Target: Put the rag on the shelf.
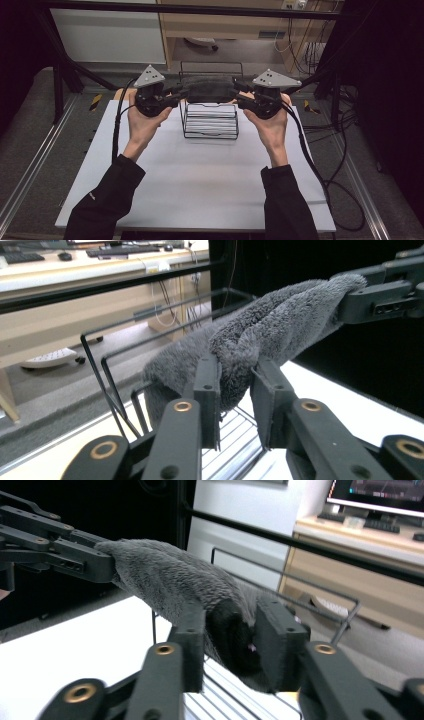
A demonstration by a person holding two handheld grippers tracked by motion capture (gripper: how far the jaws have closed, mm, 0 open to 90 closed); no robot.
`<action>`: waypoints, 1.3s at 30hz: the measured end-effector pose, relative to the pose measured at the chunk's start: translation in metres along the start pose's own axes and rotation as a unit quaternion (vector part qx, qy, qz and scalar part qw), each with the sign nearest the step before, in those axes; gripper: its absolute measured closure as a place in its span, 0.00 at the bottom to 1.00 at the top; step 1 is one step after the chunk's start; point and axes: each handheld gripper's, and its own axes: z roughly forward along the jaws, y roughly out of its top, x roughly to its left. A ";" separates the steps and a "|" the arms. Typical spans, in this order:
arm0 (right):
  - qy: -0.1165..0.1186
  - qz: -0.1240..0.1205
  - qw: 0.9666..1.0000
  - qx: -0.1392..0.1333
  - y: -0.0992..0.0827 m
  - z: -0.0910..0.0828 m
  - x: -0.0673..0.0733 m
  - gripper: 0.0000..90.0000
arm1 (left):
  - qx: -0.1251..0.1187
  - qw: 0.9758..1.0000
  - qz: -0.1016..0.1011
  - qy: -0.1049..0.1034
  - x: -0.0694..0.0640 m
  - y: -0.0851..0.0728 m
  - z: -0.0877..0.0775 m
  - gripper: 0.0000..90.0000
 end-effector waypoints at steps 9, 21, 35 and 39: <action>-0.017 0.013 0.999 0.040 -0.011 -0.007 0.004 0.56 | 0.043 0.999 0.009 0.005 -0.005 -0.014 0.002 0.74; -0.028 0.029 0.995 0.087 -0.035 -0.004 0.005 0.38 | 0.086 0.996 0.001 0.015 -0.003 -0.035 0.012 0.64; -0.017 0.064 0.991 0.116 -0.082 0.015 -0.005 0.22 | 0.135 0.990 -0.020 0.017 0.007 -0.069 0.028 0.41; -0.008 0.069 0.991 0.112 -0.092 0.016 -0.008 0.19 | 0.142 0.989 -0.028 0.014 0.011 -0.079 0.028 0.35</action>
